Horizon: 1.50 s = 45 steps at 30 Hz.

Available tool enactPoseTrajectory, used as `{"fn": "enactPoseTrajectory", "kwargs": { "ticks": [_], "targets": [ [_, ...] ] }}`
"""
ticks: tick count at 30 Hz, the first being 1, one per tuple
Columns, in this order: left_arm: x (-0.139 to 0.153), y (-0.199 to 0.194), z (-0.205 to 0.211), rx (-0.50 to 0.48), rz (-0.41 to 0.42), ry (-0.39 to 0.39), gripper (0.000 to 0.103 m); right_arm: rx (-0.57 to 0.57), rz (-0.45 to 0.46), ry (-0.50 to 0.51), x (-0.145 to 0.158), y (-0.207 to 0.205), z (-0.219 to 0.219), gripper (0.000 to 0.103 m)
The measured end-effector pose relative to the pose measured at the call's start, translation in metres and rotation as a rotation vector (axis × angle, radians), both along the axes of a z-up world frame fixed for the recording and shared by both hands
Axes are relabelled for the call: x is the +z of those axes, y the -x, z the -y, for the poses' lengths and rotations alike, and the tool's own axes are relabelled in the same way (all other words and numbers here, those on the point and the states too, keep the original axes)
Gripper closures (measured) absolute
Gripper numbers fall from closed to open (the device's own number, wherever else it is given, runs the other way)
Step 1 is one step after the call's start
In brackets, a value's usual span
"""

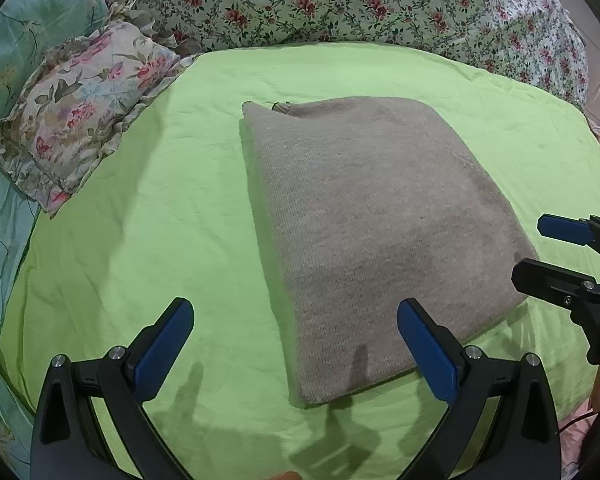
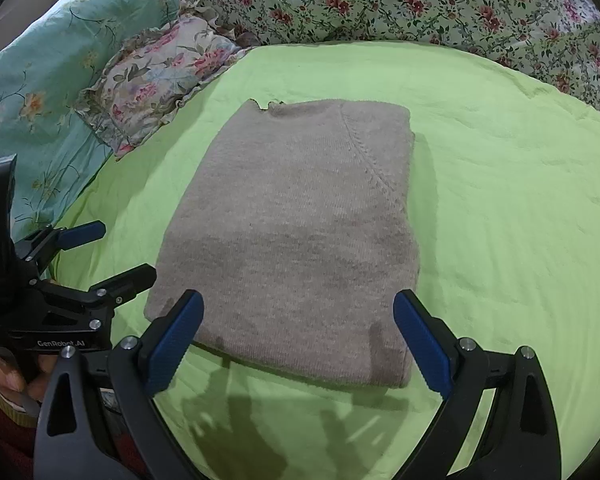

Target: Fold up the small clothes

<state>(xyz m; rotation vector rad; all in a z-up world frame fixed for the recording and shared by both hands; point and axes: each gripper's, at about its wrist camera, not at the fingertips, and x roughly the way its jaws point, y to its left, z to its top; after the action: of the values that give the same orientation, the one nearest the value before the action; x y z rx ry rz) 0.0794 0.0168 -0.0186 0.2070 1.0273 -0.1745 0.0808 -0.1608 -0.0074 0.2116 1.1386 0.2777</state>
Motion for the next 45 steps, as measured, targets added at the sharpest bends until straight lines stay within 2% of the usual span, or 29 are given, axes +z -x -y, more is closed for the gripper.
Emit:
{"fn": "enactPoseTrajectory", "kwargs": {
  "ticks": [8,45],
  "targets": [
    [0.004,-0.001,0.003,-0.010,0.027,-0.009,0.001,0.004,0.011,0.001,0.003,-0.003,-0.001,0.007],
    [0.004,-0.017,0.003,-0.025,0.024,-0.019,0.001,0.016,0.022,0.011,0.008,-0.019,0.004,0.007]
  ]
}}
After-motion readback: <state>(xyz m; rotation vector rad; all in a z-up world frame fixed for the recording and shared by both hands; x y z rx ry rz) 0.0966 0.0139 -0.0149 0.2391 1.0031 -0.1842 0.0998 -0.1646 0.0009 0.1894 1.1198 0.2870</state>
